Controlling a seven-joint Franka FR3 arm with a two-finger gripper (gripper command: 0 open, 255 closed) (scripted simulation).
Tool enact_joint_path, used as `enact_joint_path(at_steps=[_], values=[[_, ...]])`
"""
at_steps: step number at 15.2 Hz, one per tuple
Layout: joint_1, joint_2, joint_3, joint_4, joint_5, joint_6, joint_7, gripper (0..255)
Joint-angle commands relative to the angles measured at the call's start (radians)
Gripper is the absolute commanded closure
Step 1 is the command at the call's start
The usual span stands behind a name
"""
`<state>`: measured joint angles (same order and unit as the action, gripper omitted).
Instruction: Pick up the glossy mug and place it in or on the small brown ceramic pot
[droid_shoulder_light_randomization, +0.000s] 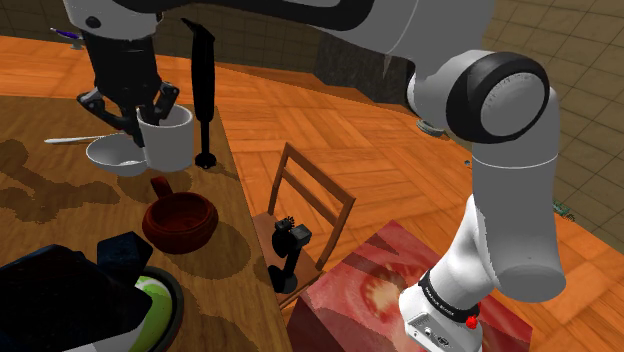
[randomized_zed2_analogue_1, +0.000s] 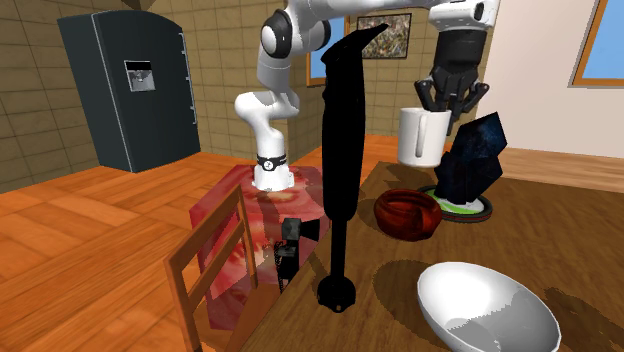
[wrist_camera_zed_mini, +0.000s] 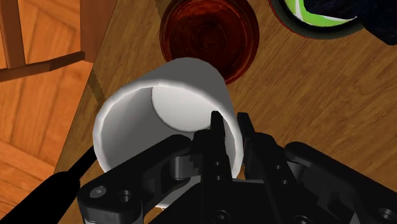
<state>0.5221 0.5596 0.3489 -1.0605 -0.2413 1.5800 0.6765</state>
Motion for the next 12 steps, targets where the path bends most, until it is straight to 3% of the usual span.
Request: enact_joint_path(at_steps=[1,12], values=[[-0.007,-0.012,0.001,-0.044,0.003,0.032,0.004,255],[-0.031,-0.029,0.000,-0.221,0.003,0.190,0.020,255]])
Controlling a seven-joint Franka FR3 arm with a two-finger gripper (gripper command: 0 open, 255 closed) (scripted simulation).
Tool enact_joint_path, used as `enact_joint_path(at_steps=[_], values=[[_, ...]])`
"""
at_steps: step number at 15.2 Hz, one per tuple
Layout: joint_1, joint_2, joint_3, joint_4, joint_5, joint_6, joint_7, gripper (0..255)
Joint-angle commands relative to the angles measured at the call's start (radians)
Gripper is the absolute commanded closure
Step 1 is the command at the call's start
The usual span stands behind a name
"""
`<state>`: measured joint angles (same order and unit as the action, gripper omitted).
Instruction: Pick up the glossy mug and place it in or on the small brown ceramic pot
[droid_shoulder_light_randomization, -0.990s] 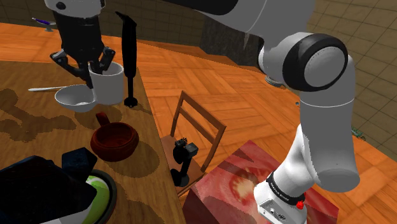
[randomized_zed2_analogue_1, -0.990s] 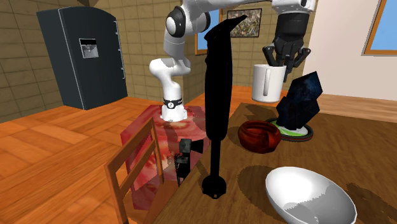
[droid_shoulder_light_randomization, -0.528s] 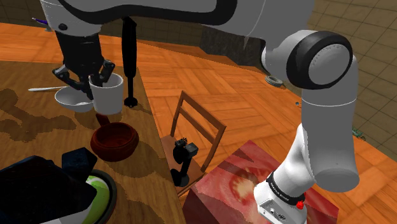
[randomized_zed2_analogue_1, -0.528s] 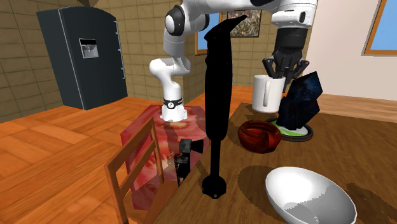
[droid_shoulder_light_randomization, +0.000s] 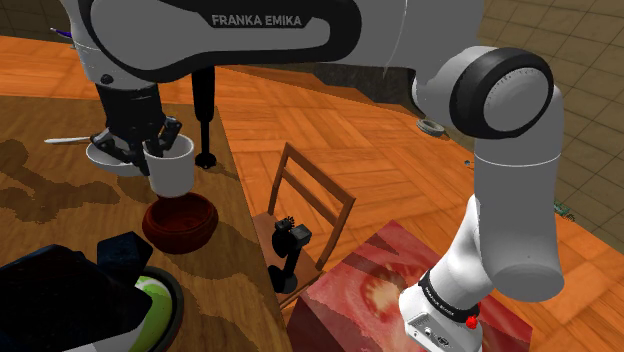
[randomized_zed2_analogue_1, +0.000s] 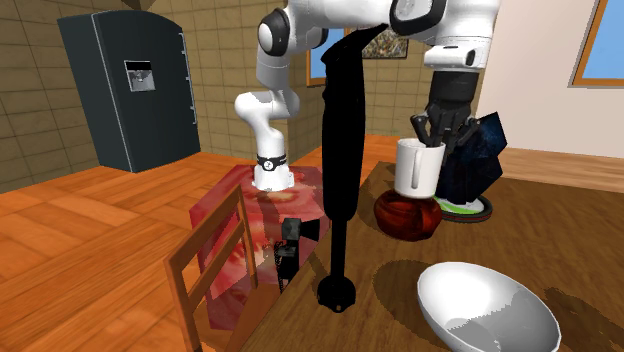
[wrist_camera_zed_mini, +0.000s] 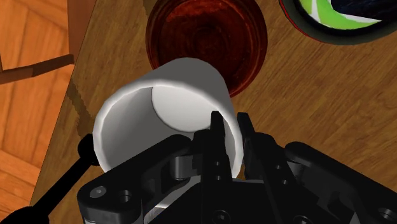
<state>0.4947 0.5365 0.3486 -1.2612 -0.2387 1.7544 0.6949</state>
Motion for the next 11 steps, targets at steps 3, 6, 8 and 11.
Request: enact_joint_path(at_steps=[3,6,8,11], values=[[-0.005,-0.005,0.000,-0.041,0.000,0.036,0.004,255],[-0.005,-0.005,0.000,-0.040,0.000,0.036,0.004,255],[-0.005,-0.005,0.000,-0.040,0.000,0.036,0.004,255],[-0.005,-0.005,0.000,-0.040,0.000,0.036,0.004,0]])
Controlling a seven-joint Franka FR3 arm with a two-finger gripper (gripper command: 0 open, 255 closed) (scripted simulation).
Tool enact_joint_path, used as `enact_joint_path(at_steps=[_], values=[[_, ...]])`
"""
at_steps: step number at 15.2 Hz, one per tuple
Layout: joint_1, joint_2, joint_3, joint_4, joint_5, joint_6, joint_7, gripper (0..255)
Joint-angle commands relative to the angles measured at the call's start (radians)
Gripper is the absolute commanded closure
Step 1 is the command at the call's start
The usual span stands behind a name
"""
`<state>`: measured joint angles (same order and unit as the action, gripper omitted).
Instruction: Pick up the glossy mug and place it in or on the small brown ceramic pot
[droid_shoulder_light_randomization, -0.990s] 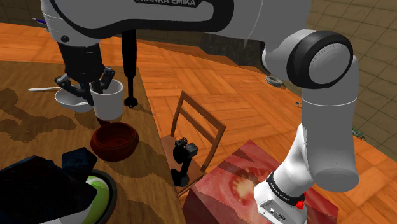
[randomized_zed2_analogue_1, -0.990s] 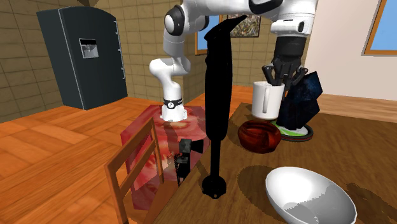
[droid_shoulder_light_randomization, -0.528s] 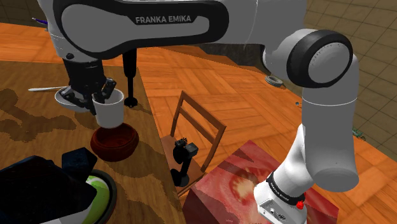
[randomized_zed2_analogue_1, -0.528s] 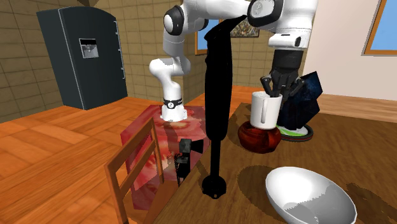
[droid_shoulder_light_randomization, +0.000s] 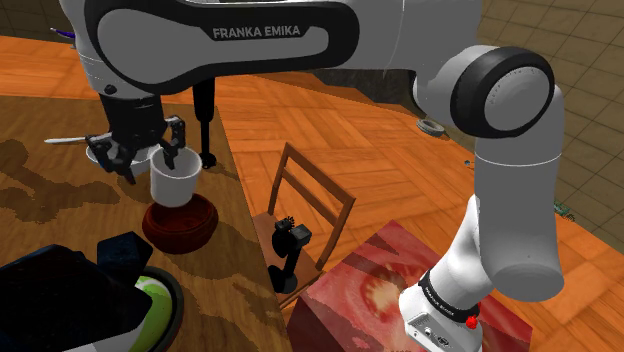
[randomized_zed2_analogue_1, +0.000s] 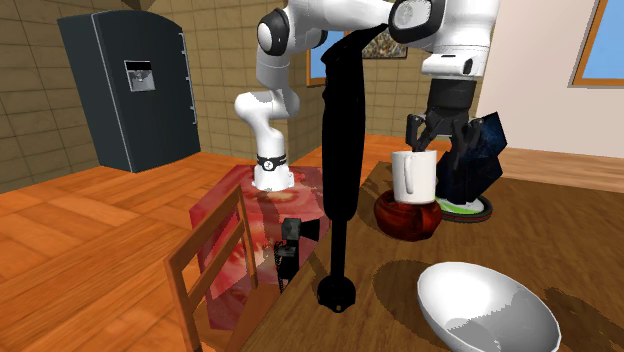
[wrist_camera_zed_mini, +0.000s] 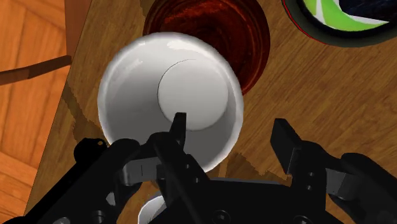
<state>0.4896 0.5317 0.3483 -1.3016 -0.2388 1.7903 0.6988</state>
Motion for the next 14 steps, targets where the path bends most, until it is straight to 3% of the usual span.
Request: enact_joint_path(at_steps=[1,4,8,14], values=[[0.000,0.000,0.000,0.000,0.000,0.000,0.000,0],[0.000,0.000,0.000,0.000,0.000,0.000,0.000,0],[0.021,0.008,0.003,0.141,0.001,-0.131,-0.009,0],[0.021,0.008,0.003,0.141,0.001,-0.131,-0.009,0]])
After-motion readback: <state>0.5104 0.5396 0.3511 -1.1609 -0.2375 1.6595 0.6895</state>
